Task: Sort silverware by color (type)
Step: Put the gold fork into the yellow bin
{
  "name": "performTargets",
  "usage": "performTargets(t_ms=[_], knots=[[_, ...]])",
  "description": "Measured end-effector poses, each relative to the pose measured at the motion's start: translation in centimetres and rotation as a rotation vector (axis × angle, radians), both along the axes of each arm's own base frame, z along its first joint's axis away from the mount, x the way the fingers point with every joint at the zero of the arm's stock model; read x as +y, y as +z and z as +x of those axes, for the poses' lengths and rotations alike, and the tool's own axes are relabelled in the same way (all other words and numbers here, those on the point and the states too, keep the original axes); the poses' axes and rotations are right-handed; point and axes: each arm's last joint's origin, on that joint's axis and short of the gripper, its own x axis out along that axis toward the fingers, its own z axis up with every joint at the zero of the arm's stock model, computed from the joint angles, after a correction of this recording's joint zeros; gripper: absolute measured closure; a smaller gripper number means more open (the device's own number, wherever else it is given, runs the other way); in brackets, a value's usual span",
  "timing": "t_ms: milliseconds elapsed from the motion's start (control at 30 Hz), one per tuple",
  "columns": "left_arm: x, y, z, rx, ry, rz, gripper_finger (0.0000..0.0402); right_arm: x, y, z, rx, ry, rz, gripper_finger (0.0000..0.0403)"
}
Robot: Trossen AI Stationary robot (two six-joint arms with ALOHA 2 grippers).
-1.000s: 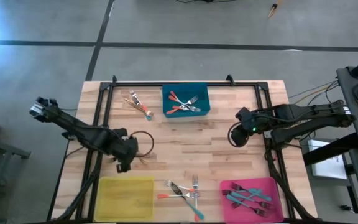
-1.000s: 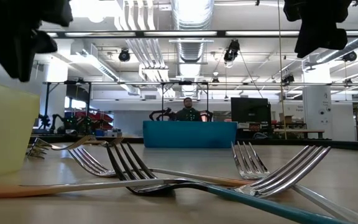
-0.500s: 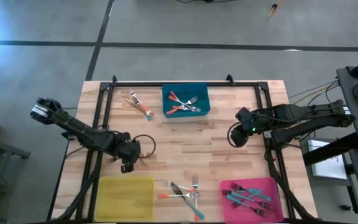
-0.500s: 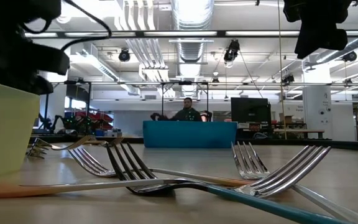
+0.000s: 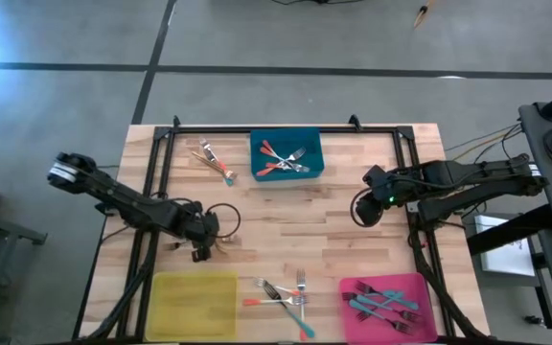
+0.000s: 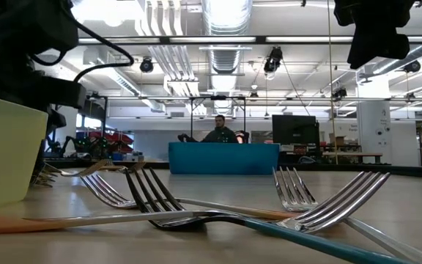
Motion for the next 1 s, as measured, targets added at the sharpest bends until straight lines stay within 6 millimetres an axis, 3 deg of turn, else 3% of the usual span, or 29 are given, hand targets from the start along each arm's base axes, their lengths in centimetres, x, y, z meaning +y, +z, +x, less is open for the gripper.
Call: performTargets(t_ms=[267, 433, 533, 767, 1000], knots=[[-0.1, -1.3, 0.4, 0.058, -0.015, 0.019, 0.0328, 0.0, 0.0, 0.0, 0.0, 0.0, 0.0, 0.0339], [-0.4, -0.7, 1.0, 0.079, -0.02, 0.006, 0.0384, 0.0, 0.0, 0.0, 0.0, 0.0, 0.0, 0.0345], [-0.5, 0.0, 1.5, 0.068, -0.019, -0.001, 0.0389, 0.0, 0.0, 0.0, 0.0, 0.001, -0.001, 0.0349], [-0.8, 3.0, 3.1, 0.031, 0.005, 0.003, 0.0395, 0.0, 0.0, 0.0, 0.0, 0.002, -0.003, 0.0351], [-2.2, 8.9, 5.2, -0.047, 0.056, -0.076, 0.0397, 0.0, 0.0, 0.0, 0.003, 0.003, -0.002, 0.0351]])
